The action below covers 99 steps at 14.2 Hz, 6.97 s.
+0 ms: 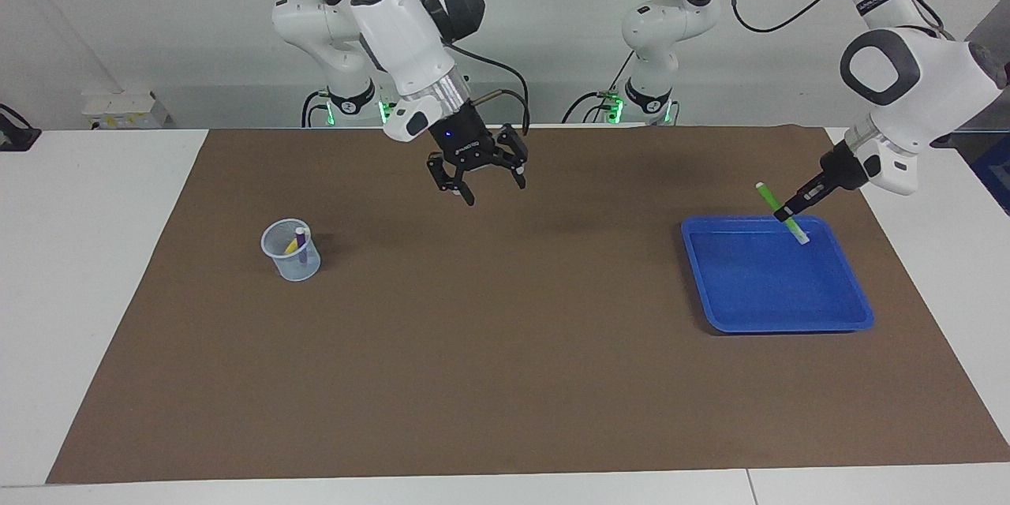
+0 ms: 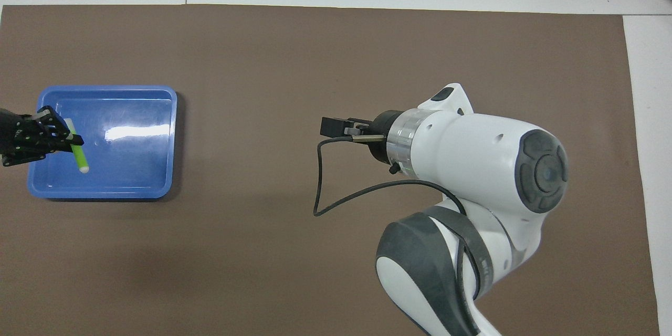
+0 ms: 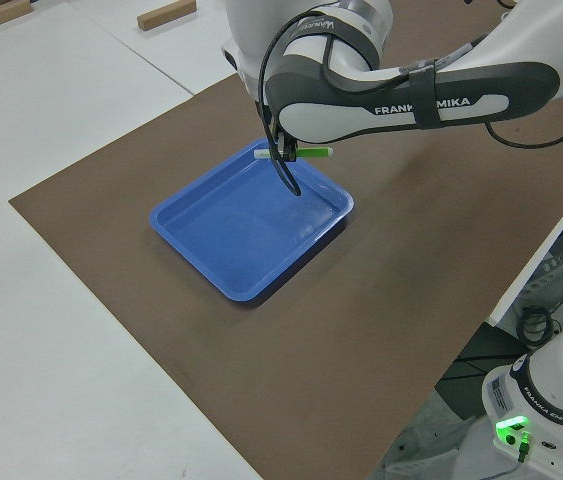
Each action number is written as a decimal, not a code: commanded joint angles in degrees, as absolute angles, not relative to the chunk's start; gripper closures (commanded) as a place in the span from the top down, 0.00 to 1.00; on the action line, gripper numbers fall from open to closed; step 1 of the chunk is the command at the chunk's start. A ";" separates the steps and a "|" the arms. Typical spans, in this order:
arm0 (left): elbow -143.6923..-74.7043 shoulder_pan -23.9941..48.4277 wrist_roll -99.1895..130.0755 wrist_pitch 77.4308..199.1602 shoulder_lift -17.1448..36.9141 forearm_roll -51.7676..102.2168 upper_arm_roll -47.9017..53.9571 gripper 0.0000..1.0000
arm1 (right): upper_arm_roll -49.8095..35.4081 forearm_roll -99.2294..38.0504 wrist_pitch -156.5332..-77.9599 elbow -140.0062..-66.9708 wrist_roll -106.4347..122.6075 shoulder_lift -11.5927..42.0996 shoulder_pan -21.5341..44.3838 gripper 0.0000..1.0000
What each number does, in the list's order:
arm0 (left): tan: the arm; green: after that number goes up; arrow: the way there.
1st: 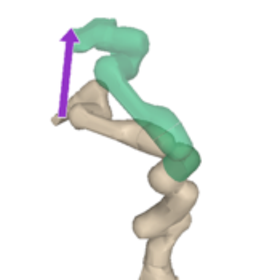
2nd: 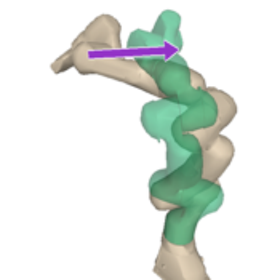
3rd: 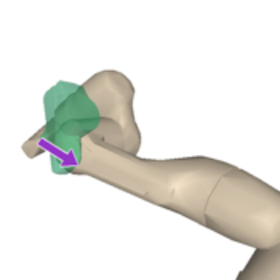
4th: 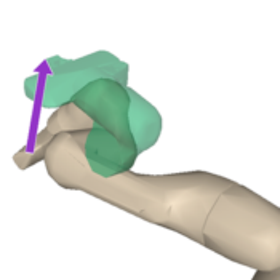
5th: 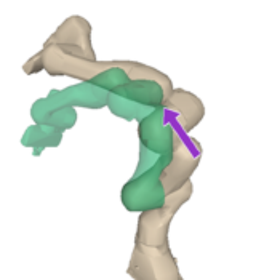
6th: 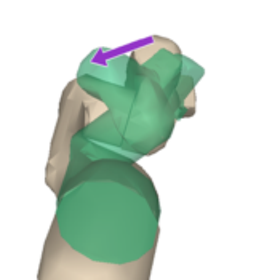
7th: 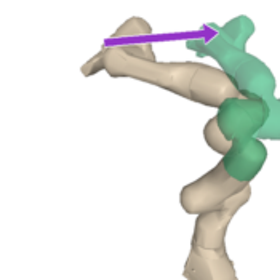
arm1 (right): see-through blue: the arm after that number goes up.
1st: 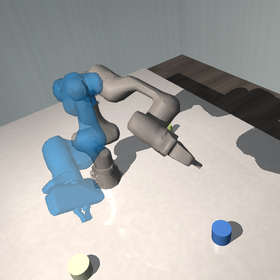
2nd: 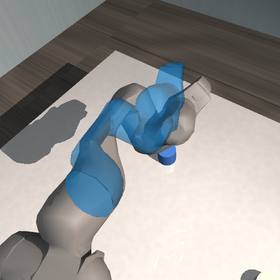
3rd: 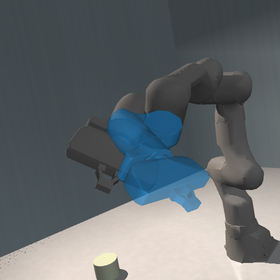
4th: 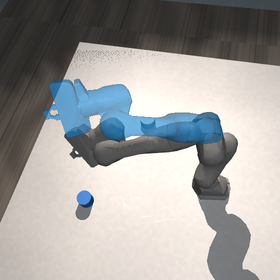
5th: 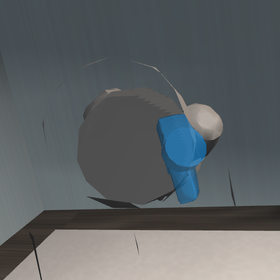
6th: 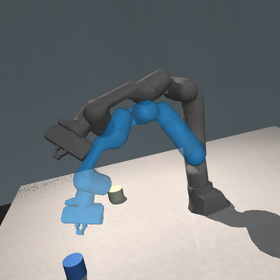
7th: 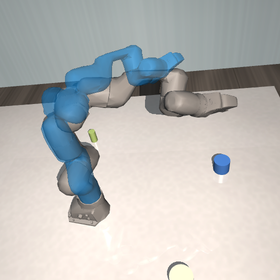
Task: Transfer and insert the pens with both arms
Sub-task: 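Grasp the green pen with the left gripper while the right gripper returns, then carry the green pen toward the right gripper while the right gripper approaches, then close the right gripper on the free end of the green pen, then open the left gripper while the right gripper pulls the pen away, then move the green pen over the white cup with the right gripper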
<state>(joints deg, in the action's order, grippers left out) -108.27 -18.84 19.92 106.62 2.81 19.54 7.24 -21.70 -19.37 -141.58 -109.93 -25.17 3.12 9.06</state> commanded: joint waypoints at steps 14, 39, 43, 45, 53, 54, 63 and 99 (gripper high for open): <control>-114.43 -2.21 85.49 106.35 -11.86 28.39 6.68 0.00 | -21.88 -20.83 -148.62 -103.72 -39.98 9.22 14.24 1.00; -119.53 5.45 104.33 107.49 -17.84 28.48 6.59 0.00 | -21.88 -26.54 -154.25 -100.99 -53.00 10.11 27.25 0.83; -119.53 5.45 104.41 107.32 -17.84 28.48 6.59 0.00 | -21.97 -26.46 -154.16 -101.07 -52.47 10.11 26.72 0.43; -119.53 5.45 104.41 107.31 -17.84 28.48 6.59 0.00 | -21.89 -26.46 -154.16 -101.07 -52.47 10.11 26.54 0.29; -119.44 5.45 105.12 107.23 -17.84 28.56 6.59 0.00 | -21.88 -26.54 -154.34 -101.07 -52.47 10.11 26.28 0.13; -119.44 5.45 105.47 107.31 -17.84 28.48 6.59 0.00 | -21.88 -26.54 -154.34 -101.16 -52.47 10.11 26.28 0.12; -119.44 5.45 105.64 107.58 -17.84 28.48 6.59 0.20 | -21.88 -26.54 -154.34 -101.34 -52.47 10.20 25.32 0.00; -110.41 -13.36 -2.37 95.19 -14.16 3.17 5.98 1.00 | -21.27 10.73 -122.17 -118.65 31.47 -3.43 -16.87 0.00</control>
<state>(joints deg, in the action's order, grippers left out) -114.67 -13.91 -1.69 95.08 -17.26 5.59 5.72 -20.63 10.48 -120.68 -115.08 31.76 -0.77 -15.36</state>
